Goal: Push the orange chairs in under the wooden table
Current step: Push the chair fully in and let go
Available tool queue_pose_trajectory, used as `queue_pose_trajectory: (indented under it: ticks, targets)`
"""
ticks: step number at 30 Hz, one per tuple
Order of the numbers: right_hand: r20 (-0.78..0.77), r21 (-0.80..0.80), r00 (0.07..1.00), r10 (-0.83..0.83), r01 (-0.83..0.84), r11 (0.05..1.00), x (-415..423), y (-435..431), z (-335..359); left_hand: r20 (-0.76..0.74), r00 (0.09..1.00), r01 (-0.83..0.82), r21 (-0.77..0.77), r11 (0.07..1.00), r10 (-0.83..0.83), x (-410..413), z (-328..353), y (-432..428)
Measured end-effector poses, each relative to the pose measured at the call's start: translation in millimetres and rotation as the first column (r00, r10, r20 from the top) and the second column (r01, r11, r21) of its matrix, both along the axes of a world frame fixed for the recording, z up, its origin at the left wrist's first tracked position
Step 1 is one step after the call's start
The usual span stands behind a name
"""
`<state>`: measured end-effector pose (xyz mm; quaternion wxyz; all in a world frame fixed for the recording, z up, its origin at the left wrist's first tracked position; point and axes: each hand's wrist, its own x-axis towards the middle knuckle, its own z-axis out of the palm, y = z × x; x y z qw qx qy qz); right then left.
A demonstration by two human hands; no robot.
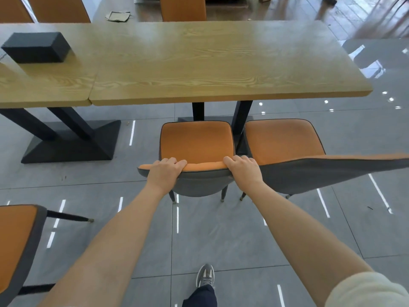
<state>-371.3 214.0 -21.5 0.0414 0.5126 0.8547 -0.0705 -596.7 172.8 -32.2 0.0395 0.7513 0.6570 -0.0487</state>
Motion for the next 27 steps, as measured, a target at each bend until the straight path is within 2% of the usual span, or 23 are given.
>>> queue_pose_trajectory:
  ticks: [8,12,17,21,27]
  targets:
    - [0.033,-0.058,0.999,0.023,-0.021,0.998,-14,22,0,-0.083,0.994,-0.076,-0.012,0.997,0.075,-8,3,20]
    - [0.074,-0.086,0.997,-0.033,0.04,0.996,-15,15,3,-0.105,0.987,-0.123,-0.031,0.992,0.119,-4,8,13]
    - [0.026,-0.238,0.99,-0.141,0.143,0.961,-12,-4,15,-0.014,0.983,-0.184,-0.117,0.976,0.184,4,17,-7]
    - [0.005,-0.281,0.99,-0.143,0.138,0.95,-13,-38,30,-0.031,0.973,-0.233,-0.163,0.959,0.231,8,33,-52]
    - [-0.094,-0.244,0.994,-0.057,0.033,0.969,-40,-109,52,0.123,0.917,-0.376,-0.059,0.925,0.38,1,54,-162]
